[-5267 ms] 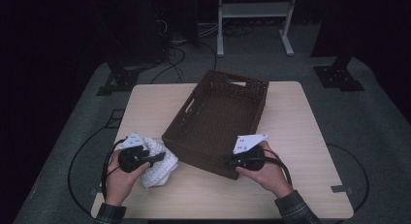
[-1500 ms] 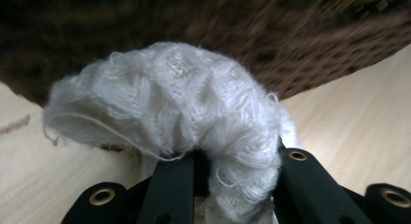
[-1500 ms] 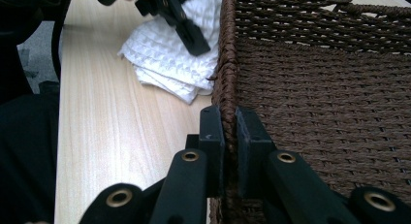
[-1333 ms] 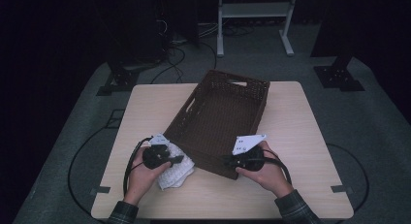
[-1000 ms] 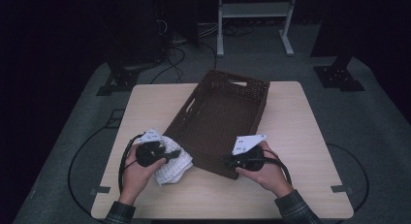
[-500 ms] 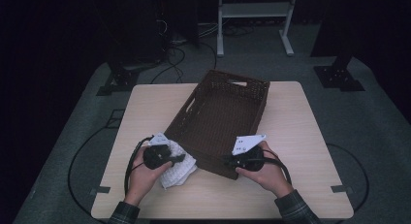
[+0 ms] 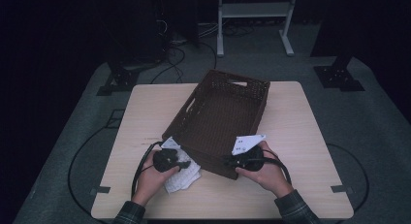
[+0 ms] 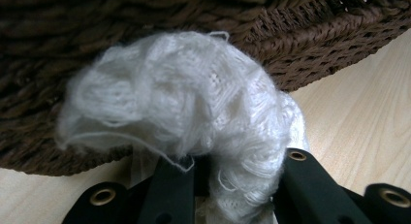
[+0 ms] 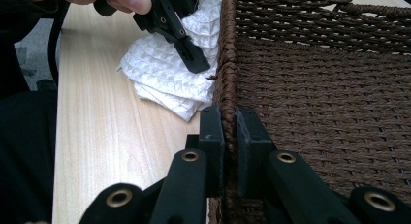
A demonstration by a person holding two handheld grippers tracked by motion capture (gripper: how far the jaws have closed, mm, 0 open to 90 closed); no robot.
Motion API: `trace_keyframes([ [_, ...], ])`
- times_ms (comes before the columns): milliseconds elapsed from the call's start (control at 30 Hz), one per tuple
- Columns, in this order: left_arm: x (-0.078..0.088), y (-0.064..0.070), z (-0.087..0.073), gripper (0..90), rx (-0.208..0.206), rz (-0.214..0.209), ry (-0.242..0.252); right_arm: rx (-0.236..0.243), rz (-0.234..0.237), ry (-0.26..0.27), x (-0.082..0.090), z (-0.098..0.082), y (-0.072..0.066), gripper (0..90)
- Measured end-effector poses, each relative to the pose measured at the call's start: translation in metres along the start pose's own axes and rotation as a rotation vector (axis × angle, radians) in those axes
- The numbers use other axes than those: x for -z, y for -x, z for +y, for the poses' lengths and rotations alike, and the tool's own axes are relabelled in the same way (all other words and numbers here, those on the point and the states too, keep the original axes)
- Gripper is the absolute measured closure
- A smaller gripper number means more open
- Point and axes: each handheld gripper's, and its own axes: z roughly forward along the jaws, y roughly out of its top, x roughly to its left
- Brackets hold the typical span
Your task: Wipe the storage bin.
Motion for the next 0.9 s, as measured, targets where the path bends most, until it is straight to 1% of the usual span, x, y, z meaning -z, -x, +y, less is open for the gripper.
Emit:
trace_keyframes([
  [133, -0.008, 0.001, -0.002, 75.0, -0.005, -0.007, -0.029, 0.003, 0.001, 0.000, 0.000, 0.000, 0.000, 82.1],
  [267, -0.006, 0.001, -0.002, 75.0, -0.013, -0.008, -0.030, 0.002, 0.000, 0.000, 0.000, 0.000, 0.000, 82.1],
  [367, 0.000, 0.004, 0.001, 75.2, -0.019, -0.008, -0.003, 0.004, -0.001, 0.000, 0.000, 0.000, 0.000, 82.1],
  [400, 0.002, 0.005, 0.002, 75.2, -0.027, -0.006, 0.005, 0.004, 0.000, 0.001, 0.000, 0.000, 0.000, 82.1],
  [533, 0.011, 0.007, 0.006, 75.2, -0.042, -0.012, 0.038, 0.005, 0.002, 0.002, 0.000, 0.000, 0.001, 82.1],
  [633, 0.020, 0.009, 0.008, 75.2, -0.043, -0.017, 0.069, 0.011, 0.000, 0.004, 0.000, -0.001, 0.000, 82.1],
  [767, 0.037, 0.011, 0.012, 75.3, -0.039, -0.033, 0.150, 0.007, -0.001, 0.001, 0.000, 0.000, 0.000, 82.1],
  [900, 0.047, 0.013, 0.016, 75.3, -0.049, -0.027, 0.180, 0.007, -0.001, 0.001, 0.000, 0.000, 0.000, 82.1],
])
